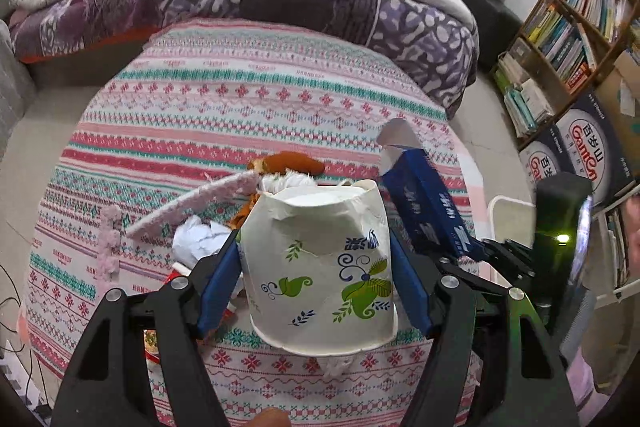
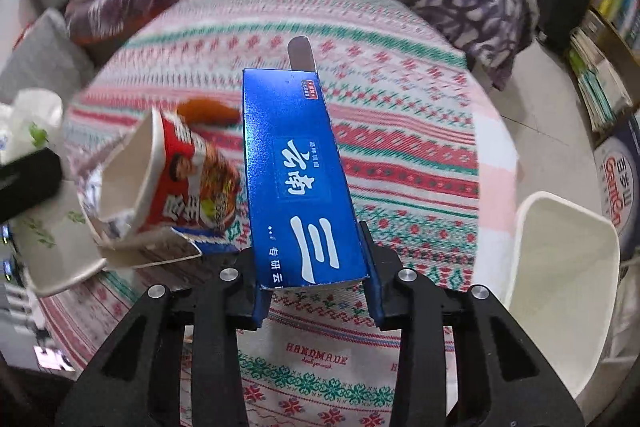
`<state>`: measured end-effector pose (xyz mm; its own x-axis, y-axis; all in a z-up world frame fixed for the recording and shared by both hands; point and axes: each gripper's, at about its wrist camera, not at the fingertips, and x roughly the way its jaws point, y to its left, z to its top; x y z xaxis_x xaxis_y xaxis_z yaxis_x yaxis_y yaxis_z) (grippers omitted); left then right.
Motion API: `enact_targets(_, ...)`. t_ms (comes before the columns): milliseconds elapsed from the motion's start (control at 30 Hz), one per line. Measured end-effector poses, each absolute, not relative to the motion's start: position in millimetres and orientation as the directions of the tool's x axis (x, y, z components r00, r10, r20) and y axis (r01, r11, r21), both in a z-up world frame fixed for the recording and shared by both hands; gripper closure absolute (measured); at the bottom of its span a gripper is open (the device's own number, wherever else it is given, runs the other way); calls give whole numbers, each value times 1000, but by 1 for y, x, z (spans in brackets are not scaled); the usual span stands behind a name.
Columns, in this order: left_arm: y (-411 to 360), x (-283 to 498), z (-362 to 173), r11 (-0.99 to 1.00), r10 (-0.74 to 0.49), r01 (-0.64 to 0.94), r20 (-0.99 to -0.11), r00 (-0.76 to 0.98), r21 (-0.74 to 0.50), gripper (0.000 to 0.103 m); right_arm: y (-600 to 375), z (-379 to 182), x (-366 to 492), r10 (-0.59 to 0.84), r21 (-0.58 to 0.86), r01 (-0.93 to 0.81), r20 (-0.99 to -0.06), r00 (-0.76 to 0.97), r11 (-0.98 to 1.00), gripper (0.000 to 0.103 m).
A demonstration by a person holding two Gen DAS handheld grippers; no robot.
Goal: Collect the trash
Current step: 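Carry the blue box over the white bin and open the right tool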
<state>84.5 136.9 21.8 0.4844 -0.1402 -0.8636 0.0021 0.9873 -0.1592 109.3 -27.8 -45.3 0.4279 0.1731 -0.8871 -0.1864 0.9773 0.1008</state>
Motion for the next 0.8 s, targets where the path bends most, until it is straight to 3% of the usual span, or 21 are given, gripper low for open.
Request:
enact_targets(400, 106, 75, 30, 990, -127, 19, -806, 578, -143, 34, -89, -21, 89, 99, 117, -1, -838, 537, 993, 68)
enact_targets(800, 35, 72, 19, 984, -172, 135, -807, 565, -116, 34, -175, -38, 76, 5, 117, 212, -887, 462, 970, 67)
